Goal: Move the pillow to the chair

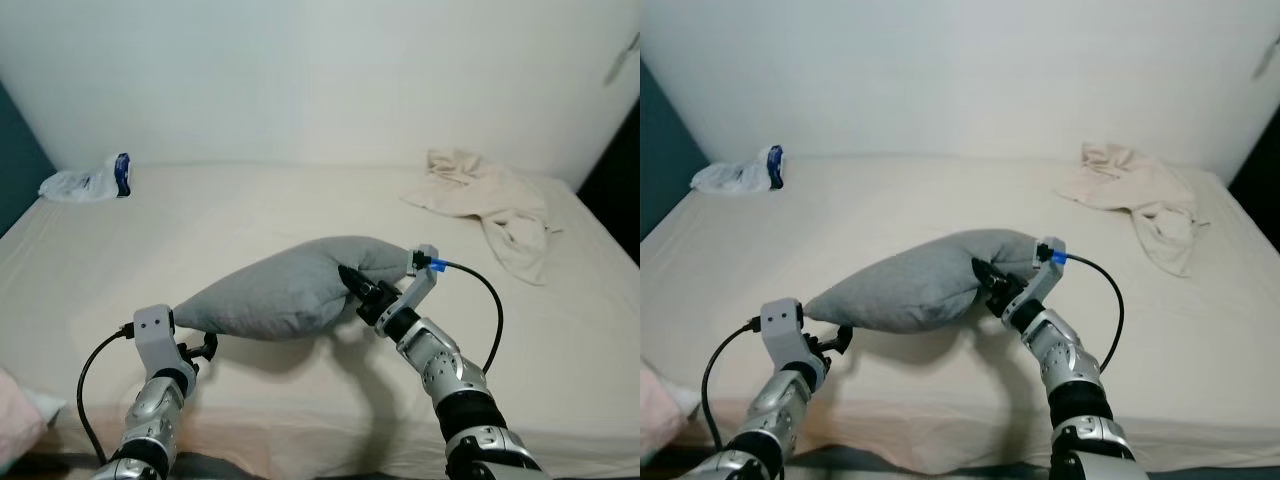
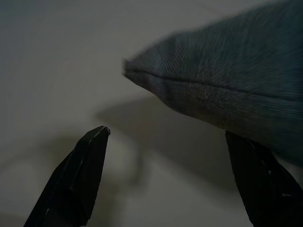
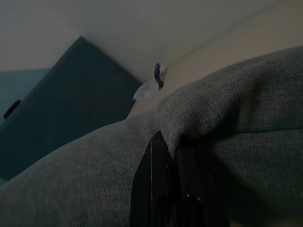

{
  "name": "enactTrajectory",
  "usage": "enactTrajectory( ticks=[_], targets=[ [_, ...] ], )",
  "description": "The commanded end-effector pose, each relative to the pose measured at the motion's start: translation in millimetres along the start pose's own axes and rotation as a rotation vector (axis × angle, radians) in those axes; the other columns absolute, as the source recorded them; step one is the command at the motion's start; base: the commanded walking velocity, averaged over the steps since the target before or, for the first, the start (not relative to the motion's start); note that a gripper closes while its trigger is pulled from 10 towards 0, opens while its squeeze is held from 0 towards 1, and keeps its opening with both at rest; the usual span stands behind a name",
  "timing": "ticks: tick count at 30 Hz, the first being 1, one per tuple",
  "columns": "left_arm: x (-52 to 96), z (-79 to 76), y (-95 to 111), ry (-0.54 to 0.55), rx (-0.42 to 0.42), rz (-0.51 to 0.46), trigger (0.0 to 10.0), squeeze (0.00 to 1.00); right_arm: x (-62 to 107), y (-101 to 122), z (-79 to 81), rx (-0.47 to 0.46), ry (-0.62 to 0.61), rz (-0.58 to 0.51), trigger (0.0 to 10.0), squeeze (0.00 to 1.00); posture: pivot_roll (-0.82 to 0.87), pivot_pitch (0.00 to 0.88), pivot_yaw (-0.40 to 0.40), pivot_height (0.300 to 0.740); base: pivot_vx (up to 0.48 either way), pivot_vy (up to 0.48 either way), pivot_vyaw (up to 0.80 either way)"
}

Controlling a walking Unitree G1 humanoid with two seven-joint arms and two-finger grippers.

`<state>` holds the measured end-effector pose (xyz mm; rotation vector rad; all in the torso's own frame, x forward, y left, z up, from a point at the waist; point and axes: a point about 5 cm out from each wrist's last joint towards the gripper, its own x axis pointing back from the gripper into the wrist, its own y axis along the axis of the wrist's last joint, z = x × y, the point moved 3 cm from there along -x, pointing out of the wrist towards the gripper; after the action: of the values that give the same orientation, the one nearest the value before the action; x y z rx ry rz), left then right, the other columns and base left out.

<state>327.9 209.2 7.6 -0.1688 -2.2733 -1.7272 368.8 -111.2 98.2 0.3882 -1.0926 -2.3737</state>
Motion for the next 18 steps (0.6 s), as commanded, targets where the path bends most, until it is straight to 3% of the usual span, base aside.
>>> enactTrajectory(
  ticks=[1,6,10,12,13,14,18],
  targets=[
    [4.9,12.4,-9.8,0.039,-0.004,0.049,10.0,0.0,-1.9,4.2,3.2,0.026,0.017,-0.026,0.0,0.0,-0.02,0.0,0.001,0.689,0.0,0.0,0.0],
    [7.7,12.5,-23.5,0.049,0.011,0.127,10.0,0.0,-1.6,1.8,-0.3,0.068,-0.012,-0.008,0.0,0.0,-0.02,0.0,-0.005,0.714,-0.243,0.0,0.0],
    [8.6,12.0,-23.5,0.054,-0.01,0.111,10.0,0.0,-1.2,-0.6,-0.2,0.078,-0.013,0.0,0.0,0.0,-0.02,0.0,-0.011,0.729,-0.48,0.0,0.0],
    [9.6,10.6,-25.5,0.054,0.009,0.108,10.0,0.0,-1.3,-3.0,-0.1,0.091,-0.018,0.007,0.0,0.0,-0.02,0.0,-0.012,0.739,0.0,0.0,0.0],
    [10.0,9.1,-26.6,0.05,0.009,0.108,10.0,0.0,-1.5,-3.8,0.2,0.097,-0.018,0.009,6.1,0.0,-0.02,0.0,-0.013,0.74,0.0,0.0,0.0],
    [10.3,7.5,-27.8,0.047,0.009,0.108,10.0,0.0,-1.6,-3.8,0.3,0.094,-0.02,0.004,10.0,0.0,-0.02,0.0,-0.013,0.74,0.0,0.0,0.0],
    [10.9,1.3,-31.2,0.031,0.0,0.113,10.0,0.0,-0.9,-3.8,-0.8,0.122,-0.026,0.005,10.0,0.0,-0.02,0.0,-0.016,0.74,0.0,0.0,0.0]
  ],
)
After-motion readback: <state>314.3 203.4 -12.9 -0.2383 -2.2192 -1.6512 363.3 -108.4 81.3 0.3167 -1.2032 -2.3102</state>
